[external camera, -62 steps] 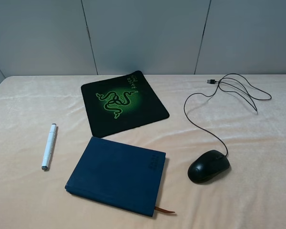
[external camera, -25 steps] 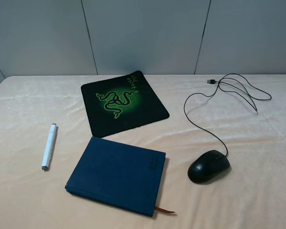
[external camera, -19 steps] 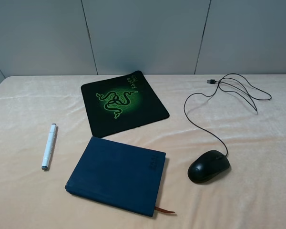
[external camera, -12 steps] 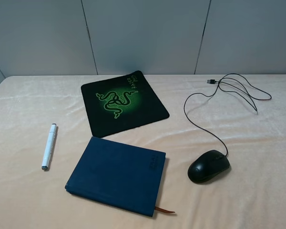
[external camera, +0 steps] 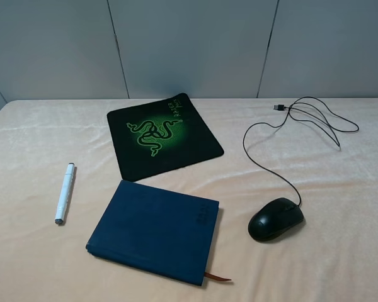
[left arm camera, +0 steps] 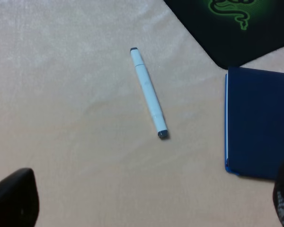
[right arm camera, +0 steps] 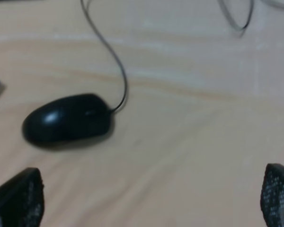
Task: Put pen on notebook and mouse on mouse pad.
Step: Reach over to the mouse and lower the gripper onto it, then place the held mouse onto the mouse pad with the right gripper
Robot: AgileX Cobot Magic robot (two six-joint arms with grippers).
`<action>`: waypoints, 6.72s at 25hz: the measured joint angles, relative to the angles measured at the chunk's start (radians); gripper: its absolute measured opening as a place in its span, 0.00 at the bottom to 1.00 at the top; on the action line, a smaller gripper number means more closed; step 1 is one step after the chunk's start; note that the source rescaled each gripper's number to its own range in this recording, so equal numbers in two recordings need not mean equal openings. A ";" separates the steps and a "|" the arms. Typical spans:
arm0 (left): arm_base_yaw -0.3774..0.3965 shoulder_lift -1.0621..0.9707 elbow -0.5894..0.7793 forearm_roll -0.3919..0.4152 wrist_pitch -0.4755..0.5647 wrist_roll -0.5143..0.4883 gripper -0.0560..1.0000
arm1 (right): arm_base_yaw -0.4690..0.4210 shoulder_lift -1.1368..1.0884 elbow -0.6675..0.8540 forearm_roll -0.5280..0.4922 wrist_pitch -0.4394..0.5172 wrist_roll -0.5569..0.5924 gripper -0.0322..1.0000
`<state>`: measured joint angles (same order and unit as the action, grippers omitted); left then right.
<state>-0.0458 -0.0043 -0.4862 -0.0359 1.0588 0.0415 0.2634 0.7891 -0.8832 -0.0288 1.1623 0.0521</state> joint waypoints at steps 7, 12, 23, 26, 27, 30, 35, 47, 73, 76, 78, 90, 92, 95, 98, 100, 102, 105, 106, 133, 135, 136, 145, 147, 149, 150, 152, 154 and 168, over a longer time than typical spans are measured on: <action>0.000 0.000 0.000 0.000 0.000 0.000 1.00 | 0.003 0.178 -0.059 0.076 0.032 0.075 1.00; 0.000 0.000 0.000 0.000 0.000 0.000 1.00 | 0.003 0.276 -0.060 0.147 0.023 0.106 1.00; 0.000 0.000 0.000 0.000 0.000 0.000 1.00 | 0.003 0.497 -0.061 0.282 -0.008 0.307 1.00; 0.000 0.000 0.000 0.000 0.000 0.000 1.00 | 0.003 0.557 -0.063 0.316 -0.045 0.401 1.00; 0.000 0.000 0.000 0.000 0.000 0.000 1.00 | 0.003 0.575 -0.063 0.327 -0.057 0.434 1.00; 0.000 0.000 0.000 0.000 0.000 0.000 1.00 | 0.003 0.621 -0.063 0.345 -0.094 0.510 1.00; 0.000 0.000 0.000 0.000 0.000 0.000 1.00 | 0.062 0.680 -0.063 0.309 -0.163 0.686 1.00; 0.000 0.000 0.000 0.000 0.001 0.000 1.00 | 0.210 0.825 -0.063 0.136 -0.242 1.152 1.00; 0.000 0.000 0.000 0.000 0.001 0.000 1.00 | 0.211 0.978 0.094 0.288 -0.525 1.194 1.00; 0.000 0.000 0.000 0.000 0.001 0.000 1.00 | 0.211 0.980 0.107 0.278 -0.565 1.198 1.00; 0.000 0.000 0.000 0.000 0.001 0.000 1.00 | 0.211 0.988 0.111 0.255 -0.575 1.213 1.00; 0.000 0.000 0.000 0.000 0.000 0.000 1.00 | 0.211 1.005 0.111 0.224 -0.569 1.244 0.03; 0.000 0.000 0.000 0.000 0.000 0.000 1.00 | 0.211 1.005 0.111 0.223 -0.565 1.245 0.06; 0.000 0.000 0.000 0.000 0.000 0.000 1.00 | 0.211 1.005 0.111 0.222 -0.559 1.250 0.06; 0.000 0.000 0.000 0.000 0.000 0.000 1.00 | 0.211 1.005 0.111 0.222 -0.559 1.250 0.06; 0.000 0.000 0.000 0.000 0.000 0.000 1.00 | 0.211 1.005 0.111 0.222 -0.556 1.250 0.06; 0.000 0.000 0.000 0.000 0.000 0.000 1.00 | 0.211 1.001 0.111 0.222 -0.552 1.243 0.06; 0.000 0.000 0.000 0.000 0.000 0.000 1.00 | 0.211 0.970 0.111 0.222 -0.546 1.201 0.06; 0.000 0.000 0.000 0.000 0.000 0.000 1.00 | 0.211 0.952 0.111 0.222 -0.542 1.179 0.06; 0.000 0.000 0.000 0.000 0.000 0.000 1.00 | 0.211 0.610 0.088 0.426 -0.394 0.379 0.06; 0.000 0.000 0.000 0.000 0.000 0.000 1.00 | 0.211 0.611 0.045 0.425 -0.381 0.373 0.06; 0.000 0.000 0.000 0.000 0.000 0.000 1.00 | 0.211 0.615 0.023 0.420 -0.373 0.372 0.06; 0.000 0.000 0.000 0.000 0.001 0.000 1.00 | 0.211 0.755 -0.225 0.352 -0.262 0.362 0.06; 0.000 0.000 0.000 0.000 0.001 0.000 1.00 | 0.211 0.793 -0.271 0.351 -0.252 0.346 0.06; 0.000 0.000 0.000 0.000 0.001 0.000 1.00 | 0.211 0.838 -0.322 0.349 -0.237 0.321 0.06; 0.000 0.000 0.000 0.000 0.001 0.000 1.00 | 0.211 0.858 -0.343 0.348 -0.232 0.311 0.06; 0.000 0.000 0.000 0.000 0.001 0.000 1.00 | 0.211 0.910 -0.396 0.347 -0.212 0.297 0.06; 0.000 0.000 0.000 0.000 0.001 0.000 1.00 | 0.211 0.963 -0.449 0.347 -0.200 0.283 0.06; 0.000 0.000 0.000 0.000 0.001 0.000 1.00 | 0.275 1.369 -0.973 0.297 -0.076 0.214 0.06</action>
<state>-0.0458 -0.0043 -0.4862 -0.0359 1.0596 0.0415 0.5379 2.1577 -1.8563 0.2679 1.0861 0.2666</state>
